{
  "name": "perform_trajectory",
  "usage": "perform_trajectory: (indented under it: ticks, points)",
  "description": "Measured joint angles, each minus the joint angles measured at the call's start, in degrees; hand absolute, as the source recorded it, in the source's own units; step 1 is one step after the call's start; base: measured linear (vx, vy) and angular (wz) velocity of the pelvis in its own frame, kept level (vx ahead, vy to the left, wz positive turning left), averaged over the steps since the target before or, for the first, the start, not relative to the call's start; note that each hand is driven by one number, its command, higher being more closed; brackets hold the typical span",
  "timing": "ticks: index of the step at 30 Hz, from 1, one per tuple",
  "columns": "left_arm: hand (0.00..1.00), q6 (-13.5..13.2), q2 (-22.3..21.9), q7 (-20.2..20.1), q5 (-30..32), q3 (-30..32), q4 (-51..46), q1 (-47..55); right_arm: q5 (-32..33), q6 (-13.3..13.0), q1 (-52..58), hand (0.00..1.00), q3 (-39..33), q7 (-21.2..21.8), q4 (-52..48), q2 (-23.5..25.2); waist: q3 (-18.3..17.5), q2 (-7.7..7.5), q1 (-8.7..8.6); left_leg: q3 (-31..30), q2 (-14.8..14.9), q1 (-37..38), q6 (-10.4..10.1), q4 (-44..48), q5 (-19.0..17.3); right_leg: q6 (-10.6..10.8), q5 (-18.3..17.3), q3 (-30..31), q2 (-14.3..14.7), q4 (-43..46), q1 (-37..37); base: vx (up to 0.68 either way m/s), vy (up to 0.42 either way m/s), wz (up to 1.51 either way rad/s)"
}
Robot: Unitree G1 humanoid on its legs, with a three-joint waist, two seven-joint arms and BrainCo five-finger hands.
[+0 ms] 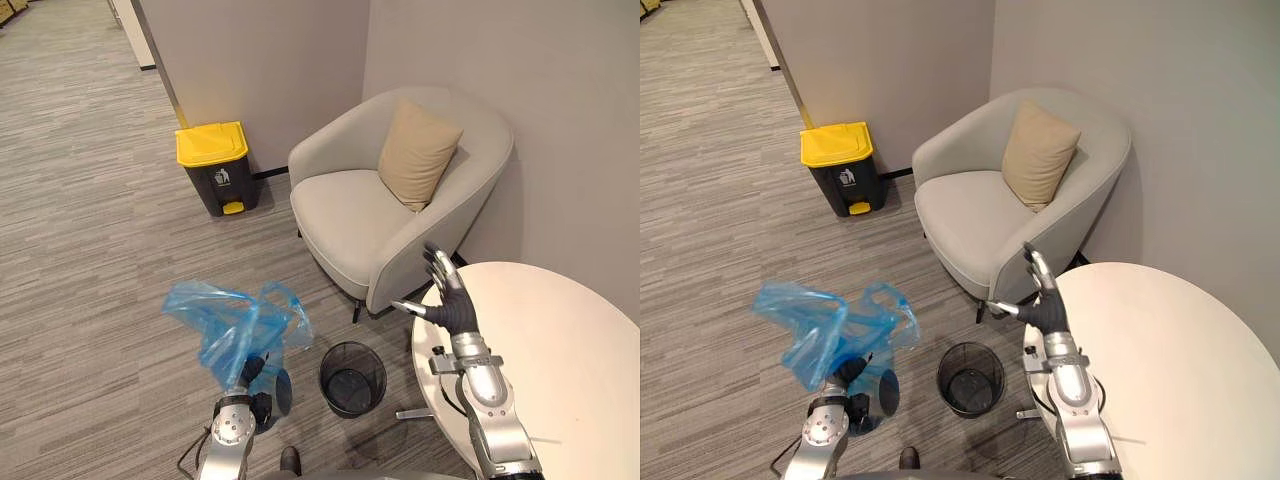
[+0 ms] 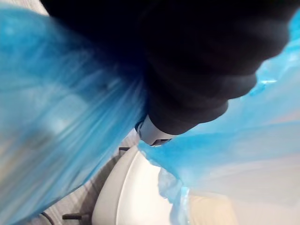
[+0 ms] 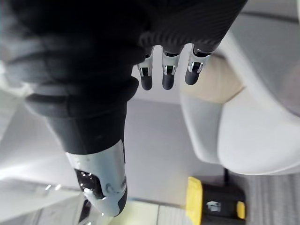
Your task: Gather rubbish on tea table into small bin, then transfer packed bag to large trash can.
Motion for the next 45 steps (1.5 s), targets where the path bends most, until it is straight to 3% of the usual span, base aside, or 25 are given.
perform_trajectory:
  ticks: [3,15,36,41,45]
  points:
    - [1.0,0.1,0.1,-1.5,-0.1,0.5,3.1,0.1,0.3,1.3,0.6,0.0,-1.8,0.0,5.0,1.2,0.6,0.69,-0.03,0.0,0.0,0.1,0.0,0.0,-0.1,0.0,0.0,0.0,0.0,-0.1,0.1,0.0,0.0,0.0]
    - [1.0,0.8,0.3,-4.0,-0.9,2.2,11.6,1.9,-0.7,4.6,1.4,0.0,-5.4,-0.1,23.4,2.4,1.5,0.78,0.01,0.0,0.0,0.4,-0.3,0.0,-0.4,0.0,0.0,0.0,0.0,-0.2,0.6,0.0,0.0,0.0]
    - [1.0,0.8,0.5,-5.2,-1.3,2.3,18.0,2.0,-1.3,4.8,1.2,0.0,-3.2,0.1,29.0,2.8,2.1,0.47,0.14,0.9,0.0,0.7,-0.2,0.0,-0.5,0.1,-0.1,0.9,-0.1,0.1,0.1,0.0,0.0,-0.02]
    - [1.0,0.8,0.7,-5.1,-1.8,2.7,17.6,1.7,-3.0,5.0,-2.7,0.0,-0.8,-0.1,29.1,1.7,3.9,0.34,0.64,4.5,0.2,-1.1,-0.1,0.6,-0.5,0.3,-0.6,4.8,-0.3,5.4,-5.6,-0.03,0.021,-0.37]
    - [1.0,0.8,2.1,-4.9,-3.6,2.8,15.3,-1.2,-3.0,5.0,-4.4,0.0,0.0,-0.5,27.9,1.1,7.2,-1.72,0.43,3.6,-1.1,-6.0,1.3,10.0,-4.7,1.4,-5.2,5.0,-3.7,16.0,-10.6,-0.07,0.025,0.13]
